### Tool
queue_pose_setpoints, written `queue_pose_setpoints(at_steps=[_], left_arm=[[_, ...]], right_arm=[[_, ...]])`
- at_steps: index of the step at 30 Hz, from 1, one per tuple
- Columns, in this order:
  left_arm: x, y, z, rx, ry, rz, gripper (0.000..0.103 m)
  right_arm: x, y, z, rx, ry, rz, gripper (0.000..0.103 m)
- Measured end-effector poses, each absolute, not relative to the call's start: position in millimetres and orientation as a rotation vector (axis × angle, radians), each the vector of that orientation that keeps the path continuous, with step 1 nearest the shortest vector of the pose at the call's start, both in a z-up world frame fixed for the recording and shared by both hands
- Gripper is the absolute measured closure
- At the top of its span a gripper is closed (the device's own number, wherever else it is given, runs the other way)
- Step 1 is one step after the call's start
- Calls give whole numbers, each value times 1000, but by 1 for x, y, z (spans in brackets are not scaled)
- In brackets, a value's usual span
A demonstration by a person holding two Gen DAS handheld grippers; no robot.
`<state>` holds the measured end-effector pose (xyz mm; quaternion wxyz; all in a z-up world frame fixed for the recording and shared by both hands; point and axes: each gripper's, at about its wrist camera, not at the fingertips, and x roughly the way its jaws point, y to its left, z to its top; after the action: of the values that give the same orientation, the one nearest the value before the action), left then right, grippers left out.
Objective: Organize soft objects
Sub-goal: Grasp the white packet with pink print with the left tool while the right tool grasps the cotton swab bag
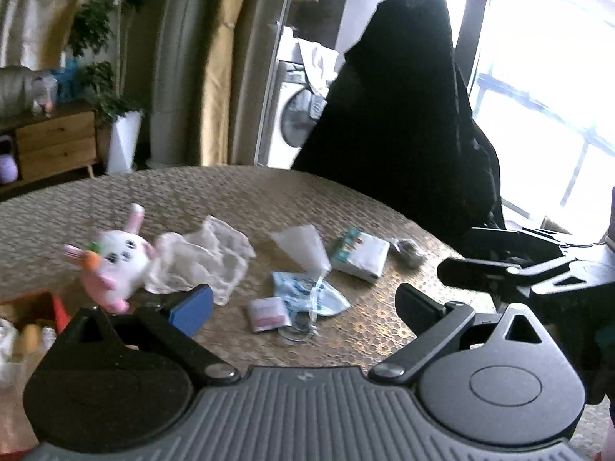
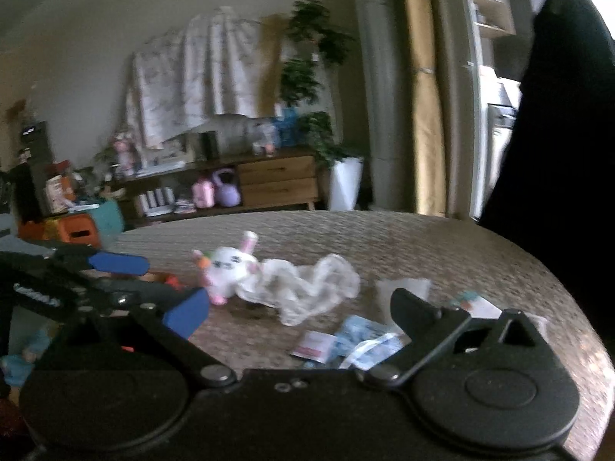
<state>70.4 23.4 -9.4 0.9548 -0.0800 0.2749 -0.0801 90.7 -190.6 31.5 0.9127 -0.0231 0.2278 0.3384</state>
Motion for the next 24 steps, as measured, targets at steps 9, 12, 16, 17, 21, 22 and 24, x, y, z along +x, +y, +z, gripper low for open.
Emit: queue_pose_setpoints(at_steps=[9, 12, 16, 17, 21, 22, 24], left_arm=[[117, 7, -47, -136, 595, -94, 1], [133, 6, -59, -119, 617, -47, 1], [151, 7, -71, -116, 641, -8, 1], [156, 7, -75, -112, 650, -2, 1], [175, 7, -90, -104, 681, 22, 1], [178, 8, -94, -105, 686, 26, 1], [186, 8, -102, -105, 703, 43, 1]], right_arm=[[132, -240, 1, -33, 513, 536, 3], [150, -255, -12, -24, 538, 477, 3], [176, -275, -30, -10, 576, 412, 5], [184, -280, -35, -7, 583, 391, 5], [212, -293, -51, -10, 620, 336, 5], [219, -295, -54, -9, 631, 325, 6], [230, -296, -60, -12, 650, 310, 7]])
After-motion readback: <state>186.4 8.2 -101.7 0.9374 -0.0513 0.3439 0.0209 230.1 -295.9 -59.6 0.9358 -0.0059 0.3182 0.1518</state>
